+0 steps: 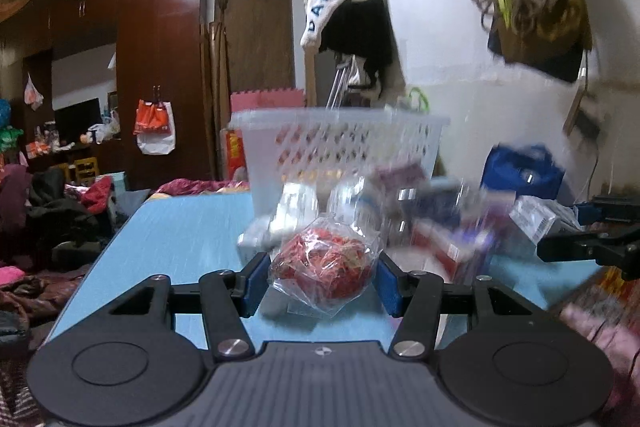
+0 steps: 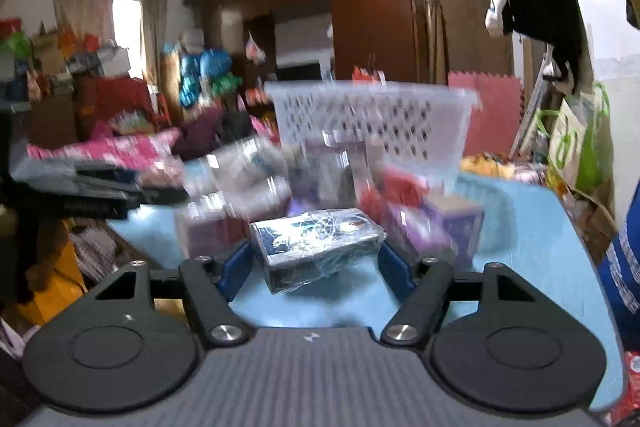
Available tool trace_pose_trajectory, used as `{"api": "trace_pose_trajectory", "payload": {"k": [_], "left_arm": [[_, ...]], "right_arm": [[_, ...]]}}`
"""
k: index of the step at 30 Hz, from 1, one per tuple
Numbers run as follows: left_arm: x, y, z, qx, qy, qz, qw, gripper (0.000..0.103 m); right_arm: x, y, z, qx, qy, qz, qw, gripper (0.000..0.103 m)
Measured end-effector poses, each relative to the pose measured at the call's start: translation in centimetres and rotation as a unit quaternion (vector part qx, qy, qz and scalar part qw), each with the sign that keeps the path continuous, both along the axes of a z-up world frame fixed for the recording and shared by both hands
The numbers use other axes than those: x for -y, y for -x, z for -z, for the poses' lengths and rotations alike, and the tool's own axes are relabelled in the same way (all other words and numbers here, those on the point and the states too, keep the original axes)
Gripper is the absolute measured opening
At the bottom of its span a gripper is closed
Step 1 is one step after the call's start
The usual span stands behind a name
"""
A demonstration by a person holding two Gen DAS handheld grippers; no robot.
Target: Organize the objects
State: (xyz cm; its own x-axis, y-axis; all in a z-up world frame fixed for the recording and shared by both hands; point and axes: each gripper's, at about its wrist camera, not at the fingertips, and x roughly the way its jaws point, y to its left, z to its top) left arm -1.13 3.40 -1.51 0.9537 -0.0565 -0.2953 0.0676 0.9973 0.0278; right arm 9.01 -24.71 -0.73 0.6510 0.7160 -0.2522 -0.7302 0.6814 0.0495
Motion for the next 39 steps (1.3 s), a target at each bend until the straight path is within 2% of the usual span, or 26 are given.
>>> {"api": "trace_pose_trajectory", "payload": {"k": [3,6,8,10,16,18,20,21,22,24,26,28,30,32,36,39], "left_arm": [[-0.5,-1.9,-2.9,0.024,0.028,0.013,0.9992,0.059],[-0.8,-5.3,-6.3,0.047,0.046,0.017,0.9977,0.059],[-0.9,-8.2,-8.5,0.052,0.055,0.014,0.9970,0.059],[-0.6,-12.1,-10.2,0.032,0.047,0.011,0.9983,0.059],[-0.6,-21.1,-10.7,-0.027,0.036,-0.032,0.9985,0.059],[-0.9,-22.7,-10.5,-0.041,0.040,-0.039,0.9976,0.059],[-0.9,-24.0,-10.3,-0.068,0.036,-0.025,0.9967,0.060],[-0.9,-24.3,-10.0,-0.083,0.032,-0.019,0.9959,0.063],[-0.8,-24.5,-9.8,-0.085,0.028,-0.022,0.9957,0.076],[-1.0,-24.0,-9.5,-0.069,0.022,-0.033,0.9969,0.095],[-1.0,-22.6,-9.7,-0.048,0.019,-0.032,0.9982,0.098],[-1.4,-20.5,-9.8,-0.035,0.035,-0.028,0.9984,0.103],[-1.8,-17.5,-9.5,-0.019,0.044,-0.016,0.9987,0.103],[-1.5,-13.7,-8.8,0.000,0.030,-0.017,0.9994,0.103],[-0.2,-5.0,-4.8,0.031,0.001,0.018,0.9993,0.103],[1.3,-1.1,-1.8,0.029,-0.020,0.045,0.9984,0.101]], "right_arm": [[-1.2,-1.3,-3.5,0.035,-0.004,0.003,0.999,0.072],[-3.0,-4.7,-7.5,0.052,-0.014,0.004,0.999,0.072],[-4.9,-7.5,-10.0,0.072,-0.010,0.019,0.997,0.072],[-6.7,-10.1,-11.1,0.068,0.001,0.024,0.997,0.072],[-9.8,-16.1,-10.9,0.034,0.040,0.045,0.998,0.072],[-10.3,-17.4,-10.6,0.024,0.053,0.055,0.997,0.072],[-10.3,-18.4,-10.1,0.005,0.065,0.055,0.996,0.073],[-10.4,-18.8,-9.9,-0.008,0.069,0.055,0.996,0.074],[-10.2,-18.7,-9.5,-0.012,0.071,0.057,0.996,0.075],[-9.7,-18.1,-9.4,-0.006,0.073,0.069,0.995,0.090],[-8.5,-16.2,-9.4,0.010,0.064,0.068,0.996,0.099],[-7.0,-14.4,-9.6,0.022,0.054,0.068,0.996,0.102],[-5.3,-12.9,-9.6,0.024,0.038,0.063,0.997,0.103],[-2.8,-10.5,-8.5,0.026,0.019,0.048,0.998,0.103],[0.8,-5.4,-4.5,0.027,0.014,0.035,0.999,0.103],[2.2,-3.0,-1.5,0.018,0.018,0.032,0.999,0.103]]}}
